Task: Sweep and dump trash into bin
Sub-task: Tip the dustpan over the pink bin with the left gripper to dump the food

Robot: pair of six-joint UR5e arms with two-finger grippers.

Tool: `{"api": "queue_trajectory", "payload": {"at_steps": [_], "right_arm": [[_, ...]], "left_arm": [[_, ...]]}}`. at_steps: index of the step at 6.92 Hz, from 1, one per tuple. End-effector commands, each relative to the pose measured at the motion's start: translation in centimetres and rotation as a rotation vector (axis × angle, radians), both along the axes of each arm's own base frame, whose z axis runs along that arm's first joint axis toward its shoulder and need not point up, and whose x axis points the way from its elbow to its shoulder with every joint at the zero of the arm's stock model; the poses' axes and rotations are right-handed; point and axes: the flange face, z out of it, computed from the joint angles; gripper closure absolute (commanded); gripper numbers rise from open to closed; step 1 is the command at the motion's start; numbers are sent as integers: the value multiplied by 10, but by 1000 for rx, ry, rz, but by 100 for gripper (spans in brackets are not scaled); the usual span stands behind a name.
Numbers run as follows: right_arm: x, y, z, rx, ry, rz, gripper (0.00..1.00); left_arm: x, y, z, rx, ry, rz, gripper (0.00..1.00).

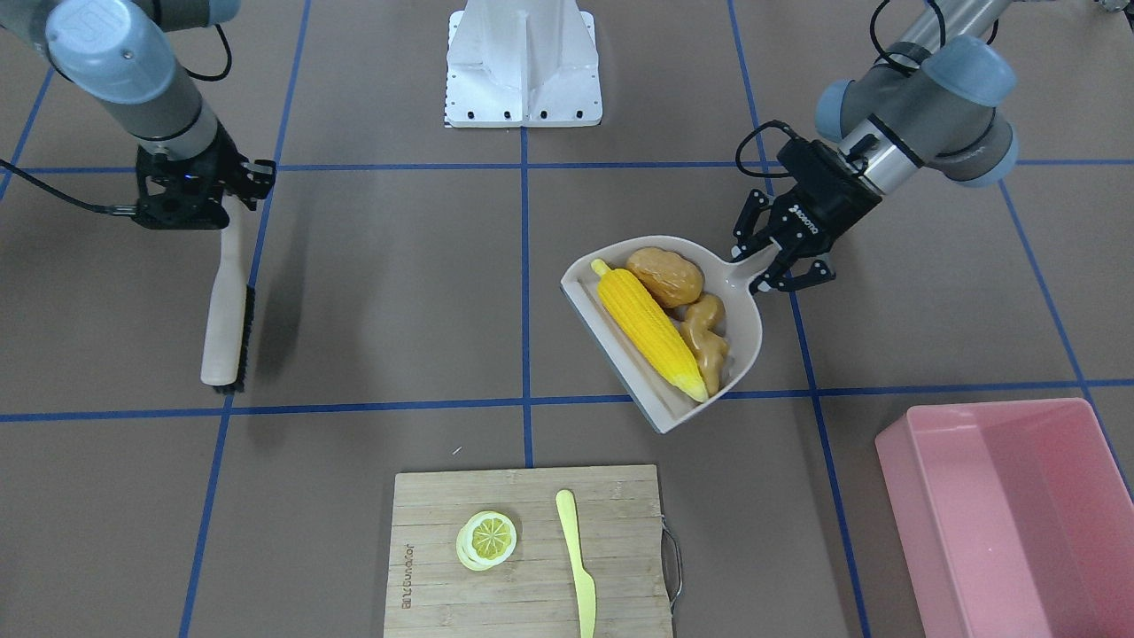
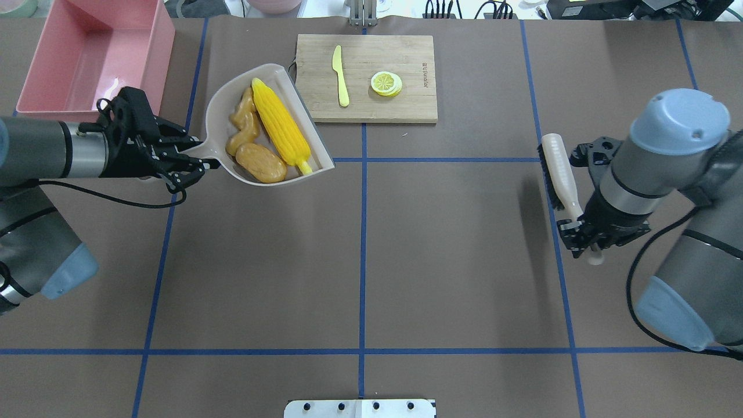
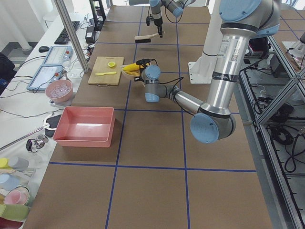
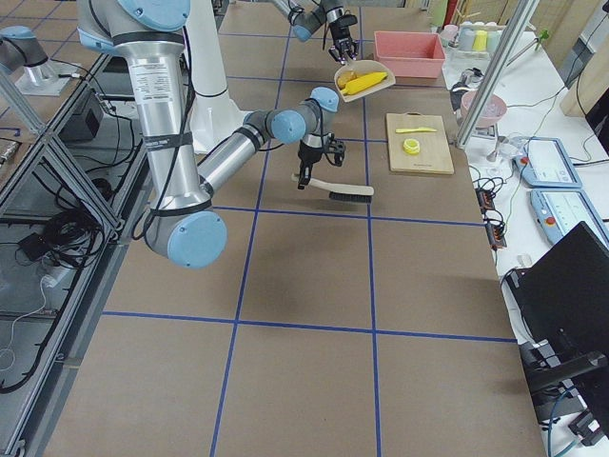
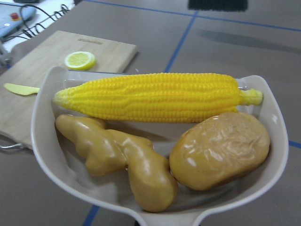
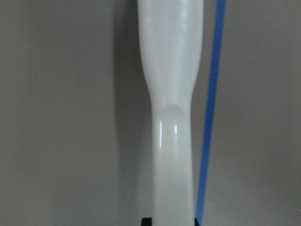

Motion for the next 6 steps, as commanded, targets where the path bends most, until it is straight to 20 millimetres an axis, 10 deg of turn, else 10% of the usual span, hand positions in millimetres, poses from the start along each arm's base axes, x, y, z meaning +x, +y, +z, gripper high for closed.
{"api": "queue_trajectory", "payload": {"at_steps": [1,4,6], "right_arm": [[74,33,76,36,-14,7,100],[148,52,155,29,-9,-35,100],[166,55,179,3,-17,-43,100]], "left_arm": [[-55,-24,16,-301,130,-138,100],[-122,-32,91,-809,297,-330,100],[-154,-44,107,-956,388,-410,100]]}}
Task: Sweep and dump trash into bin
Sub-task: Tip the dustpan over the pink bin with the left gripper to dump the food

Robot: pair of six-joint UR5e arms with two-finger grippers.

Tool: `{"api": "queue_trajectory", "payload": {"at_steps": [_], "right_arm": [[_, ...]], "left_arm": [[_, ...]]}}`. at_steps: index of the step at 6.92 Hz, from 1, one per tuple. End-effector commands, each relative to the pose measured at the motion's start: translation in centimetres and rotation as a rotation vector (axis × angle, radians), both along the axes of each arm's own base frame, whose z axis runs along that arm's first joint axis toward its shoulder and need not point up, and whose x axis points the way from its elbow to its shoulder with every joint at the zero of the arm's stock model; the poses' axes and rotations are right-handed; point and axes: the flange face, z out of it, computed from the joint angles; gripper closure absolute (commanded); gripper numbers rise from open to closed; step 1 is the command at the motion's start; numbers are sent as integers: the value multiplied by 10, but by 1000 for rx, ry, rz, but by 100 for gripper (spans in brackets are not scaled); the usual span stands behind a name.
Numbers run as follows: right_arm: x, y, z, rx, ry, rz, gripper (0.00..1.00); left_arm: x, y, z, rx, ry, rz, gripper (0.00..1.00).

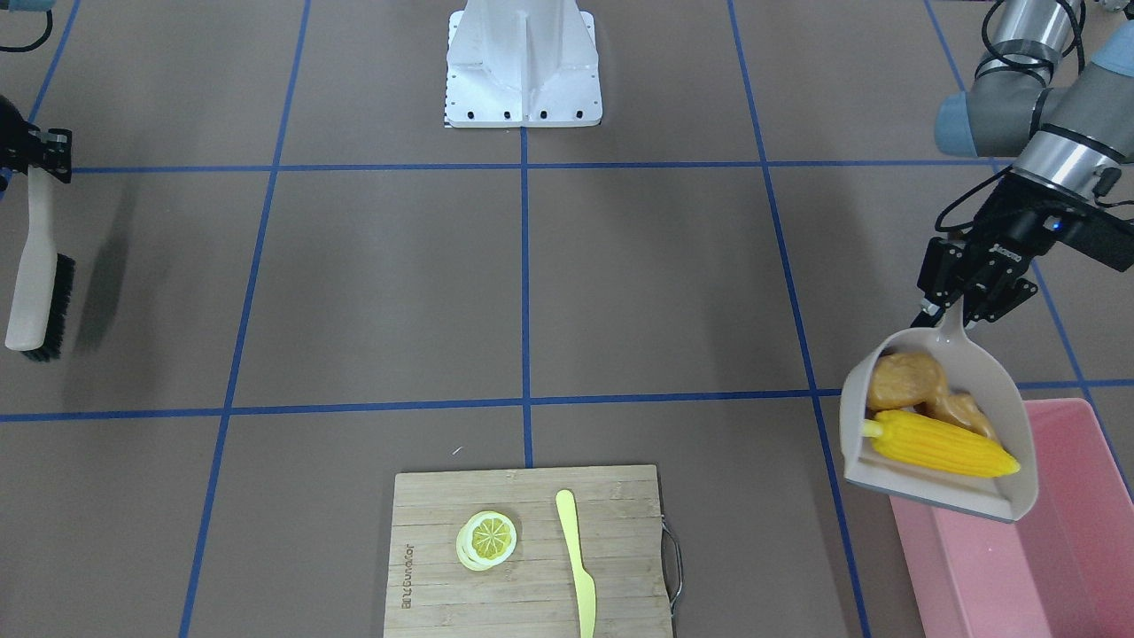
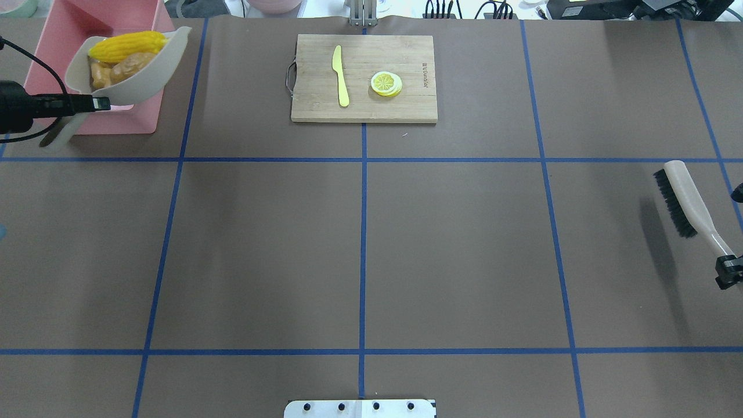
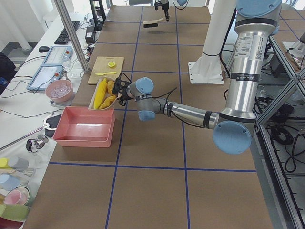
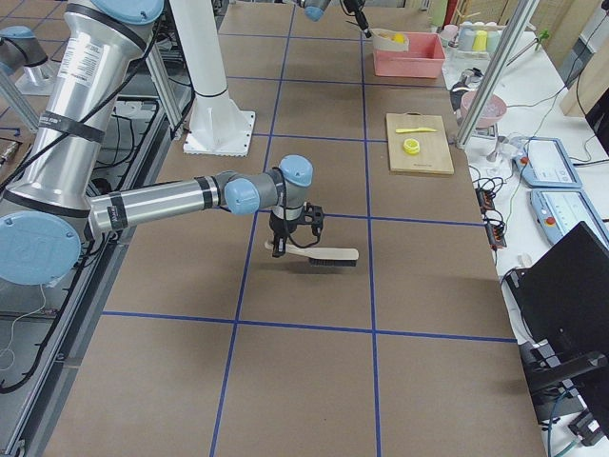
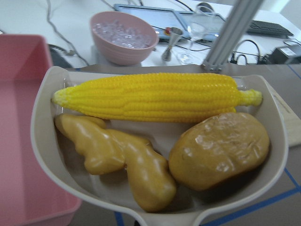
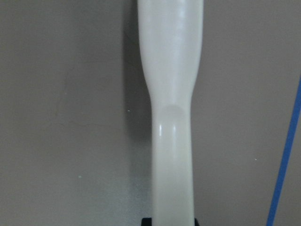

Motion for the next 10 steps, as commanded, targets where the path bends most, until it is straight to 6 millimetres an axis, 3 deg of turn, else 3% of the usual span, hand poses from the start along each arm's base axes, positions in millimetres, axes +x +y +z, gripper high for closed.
{"api": "queue_trajectory", "payload": {"at_steps": [1,3,4,6,8,9,10], "right_arm": [[13,5,28,-3,-15,1,100],[16,10,48,0,-18,2,100],[16,11,56,-10,-11,-2,100],[15,10,83,22,-39,3,100],[14,10,83,16,-46,17,100],[14,10,82,17,-48,17,100],[14,10,83,14,-45,21,81]], "left_arm": [[-21,-5,13,-148,84,-31,100],[-31,-15,34,-235,106,-46,100],[-46,-20,29,-395,243,-113,100],[-51,-31,6,-643,468,-172,100],[-48,-39,-18,-758,624,-193,100],[-48,-39,-19,-754,632,-191,100],[-48,-39,-20,-753,633,-189,100]]}}
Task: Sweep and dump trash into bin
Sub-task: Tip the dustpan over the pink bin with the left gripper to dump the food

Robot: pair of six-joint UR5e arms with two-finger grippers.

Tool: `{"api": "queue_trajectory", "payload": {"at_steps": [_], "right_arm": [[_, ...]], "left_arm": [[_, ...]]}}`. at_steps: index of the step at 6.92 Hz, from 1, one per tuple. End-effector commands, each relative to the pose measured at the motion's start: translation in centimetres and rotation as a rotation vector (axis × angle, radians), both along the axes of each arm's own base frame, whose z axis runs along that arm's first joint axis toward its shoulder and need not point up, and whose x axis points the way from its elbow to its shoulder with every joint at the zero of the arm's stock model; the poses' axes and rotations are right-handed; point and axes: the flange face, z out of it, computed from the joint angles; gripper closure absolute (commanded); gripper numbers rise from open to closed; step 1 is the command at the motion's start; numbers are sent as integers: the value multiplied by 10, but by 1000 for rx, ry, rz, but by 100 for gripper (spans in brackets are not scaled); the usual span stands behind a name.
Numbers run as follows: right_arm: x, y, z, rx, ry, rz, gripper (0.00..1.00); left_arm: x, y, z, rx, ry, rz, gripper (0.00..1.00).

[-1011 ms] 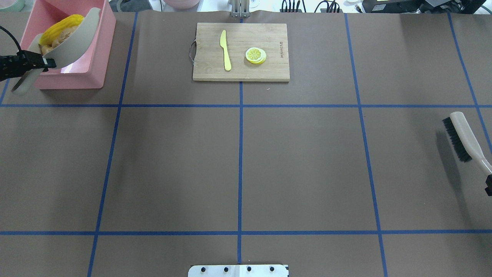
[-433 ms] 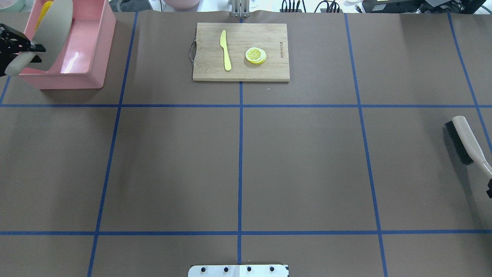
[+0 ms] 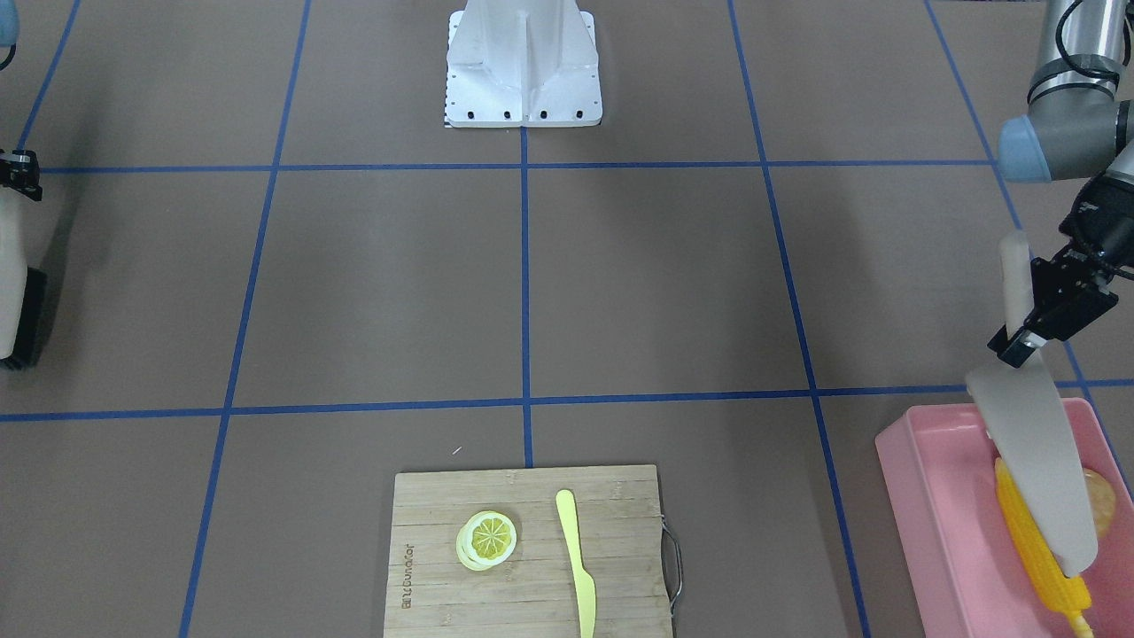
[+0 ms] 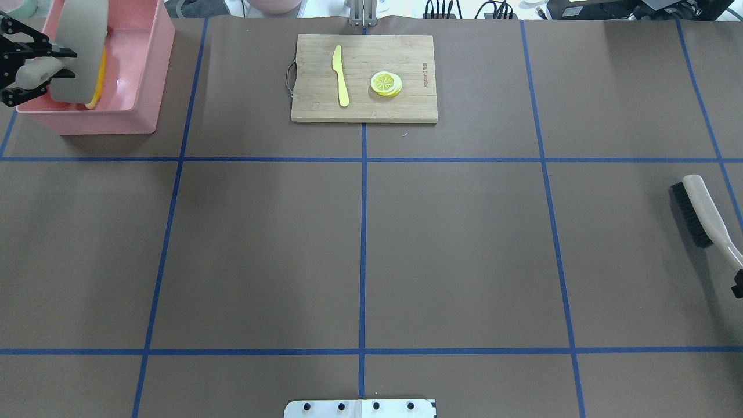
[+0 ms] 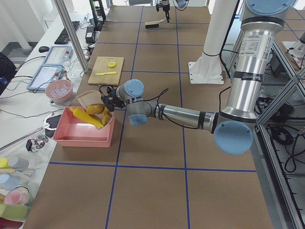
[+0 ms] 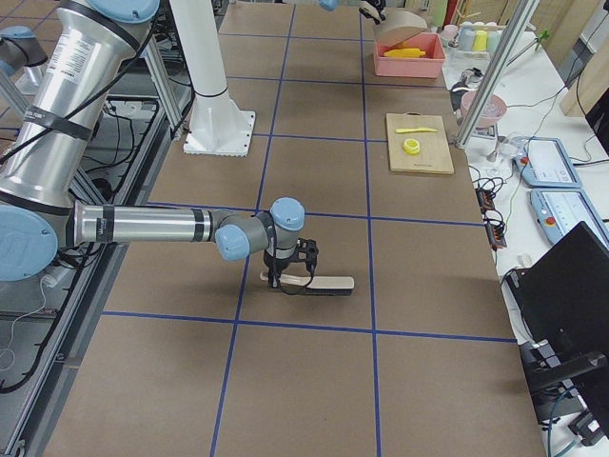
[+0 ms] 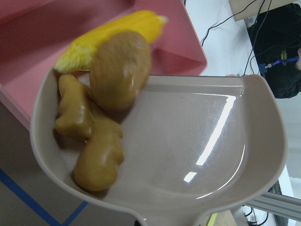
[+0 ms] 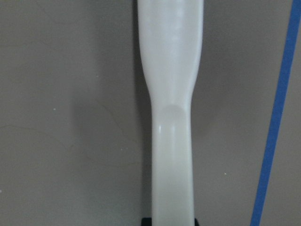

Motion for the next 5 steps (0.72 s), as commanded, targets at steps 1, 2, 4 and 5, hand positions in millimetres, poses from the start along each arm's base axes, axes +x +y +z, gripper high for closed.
{"api": "queue_trajectory", "payload": {"at_steps": [1,2,4,5], "right_arm": [[0,0,1,-5,2,7,51],[0,1,5,-13,7,7,44],[0,1,5,-10,4,3,34],[0,0,1,-3,-2,3,27]], "left_arm": [[-1,5,-7,45,26,5,100],[-5,16,-15,209,-2,19,100],[-4,43,-30,654,-233,160,100],[-9,56,-39,925,-387,175,100]]}}
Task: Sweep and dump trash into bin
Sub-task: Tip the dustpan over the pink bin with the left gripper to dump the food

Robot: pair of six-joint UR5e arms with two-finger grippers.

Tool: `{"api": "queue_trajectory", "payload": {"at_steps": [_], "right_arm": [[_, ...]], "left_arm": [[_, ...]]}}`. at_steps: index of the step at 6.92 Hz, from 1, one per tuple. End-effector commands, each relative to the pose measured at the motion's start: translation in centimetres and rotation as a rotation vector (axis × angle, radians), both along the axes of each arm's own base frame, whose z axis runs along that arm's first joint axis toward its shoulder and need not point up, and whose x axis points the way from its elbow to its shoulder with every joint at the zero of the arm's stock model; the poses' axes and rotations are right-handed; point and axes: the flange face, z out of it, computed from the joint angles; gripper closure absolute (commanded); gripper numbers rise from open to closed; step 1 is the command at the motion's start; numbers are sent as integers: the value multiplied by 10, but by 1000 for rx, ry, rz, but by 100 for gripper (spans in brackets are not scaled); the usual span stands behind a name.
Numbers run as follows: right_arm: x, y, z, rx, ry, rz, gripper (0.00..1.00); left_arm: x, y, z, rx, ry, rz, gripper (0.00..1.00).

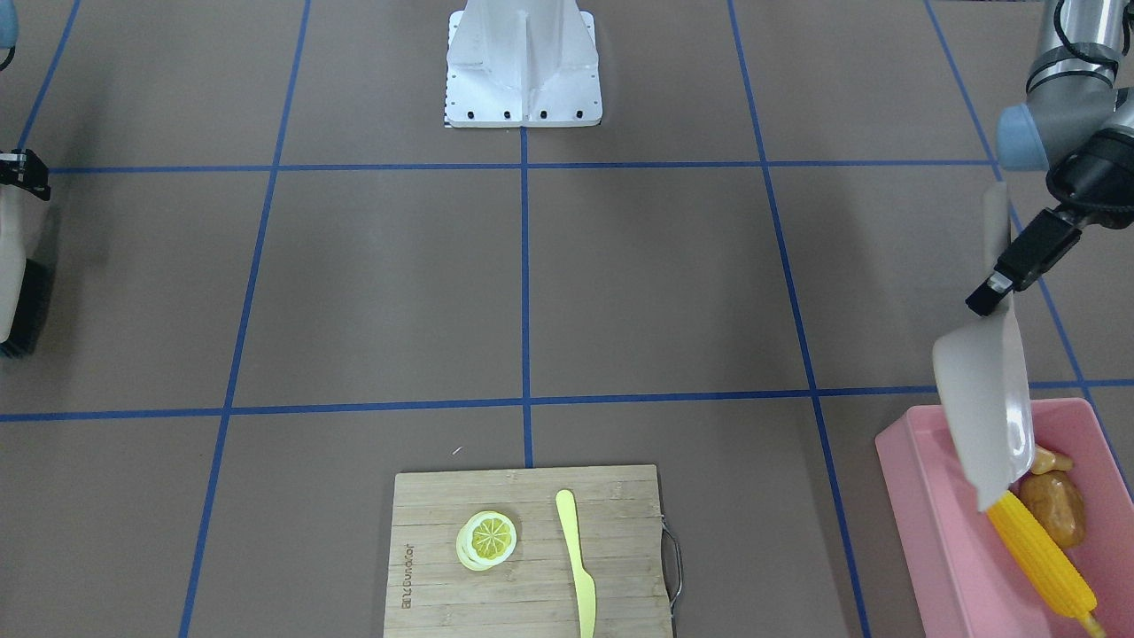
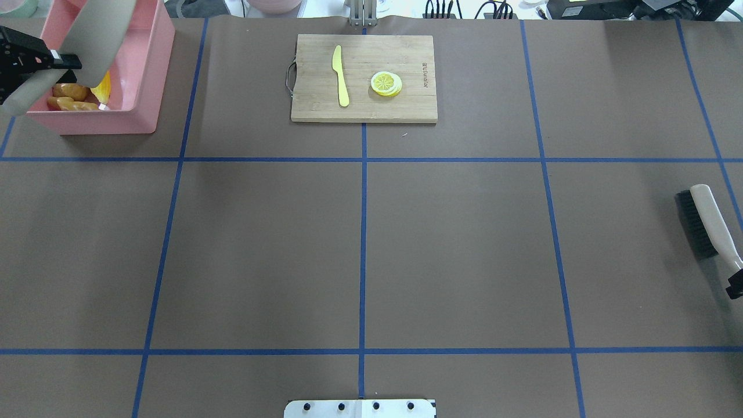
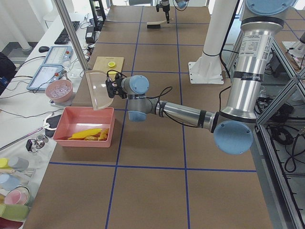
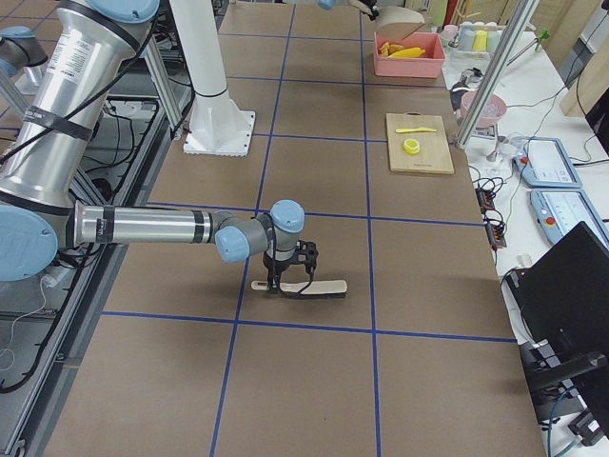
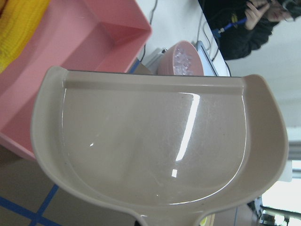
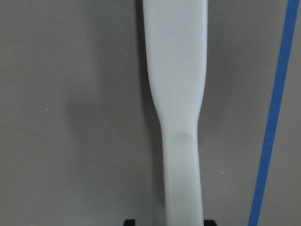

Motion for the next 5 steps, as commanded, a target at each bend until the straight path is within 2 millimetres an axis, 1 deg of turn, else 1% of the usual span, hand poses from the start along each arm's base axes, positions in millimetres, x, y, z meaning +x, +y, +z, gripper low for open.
{"api": "queue_trajectory", "payload": {"at_steps": [1,2,3,4,5], "right_arm": [[2,-1,-6,4,-20,0,8],[10,-5,-9,7,-32,22,1],[21,-8,-8,26,-40,29,1],[41,-14,-8,56,-45,46,0],[60,-18,-8,83,-67,60,0]], "left_arm": [[-4,22,-14,540,-307,27,100],[4,18,-16,603,-363,37,100],[19,22,-22,748,-429,76,100],[39,25,-25,886,-498,118,100],[69,22,-37,1007,-545,163,100]]}}
